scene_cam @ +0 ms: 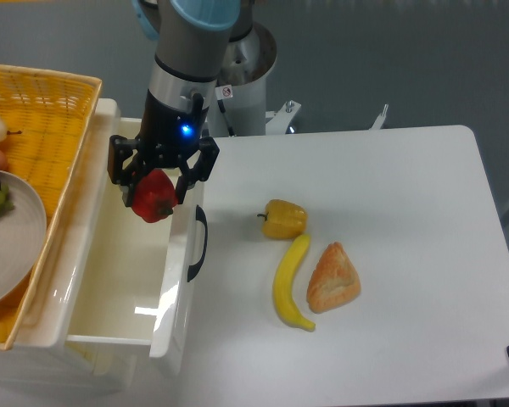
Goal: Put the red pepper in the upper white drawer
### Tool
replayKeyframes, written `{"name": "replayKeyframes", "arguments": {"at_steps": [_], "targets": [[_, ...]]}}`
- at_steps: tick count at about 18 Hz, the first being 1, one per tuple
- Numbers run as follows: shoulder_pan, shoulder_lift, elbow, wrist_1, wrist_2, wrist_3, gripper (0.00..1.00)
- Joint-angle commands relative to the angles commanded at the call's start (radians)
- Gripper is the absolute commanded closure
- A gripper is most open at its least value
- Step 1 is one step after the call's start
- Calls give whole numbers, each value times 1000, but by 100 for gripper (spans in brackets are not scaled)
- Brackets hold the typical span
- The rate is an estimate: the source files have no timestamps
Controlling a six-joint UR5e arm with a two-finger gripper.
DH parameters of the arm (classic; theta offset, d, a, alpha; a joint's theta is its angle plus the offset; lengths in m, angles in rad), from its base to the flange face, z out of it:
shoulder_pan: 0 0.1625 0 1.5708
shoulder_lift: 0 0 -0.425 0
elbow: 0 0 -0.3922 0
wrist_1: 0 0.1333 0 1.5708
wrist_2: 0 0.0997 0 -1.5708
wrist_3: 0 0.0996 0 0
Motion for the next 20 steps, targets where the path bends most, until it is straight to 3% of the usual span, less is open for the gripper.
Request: {"name": "replayKeyframes", "arguments": {"at_steps": [10, 20], "targets": [[5, -11, 3, 9, 2, 0, 35], [5, -12, 0, 57, 5, 15, 34]]}}
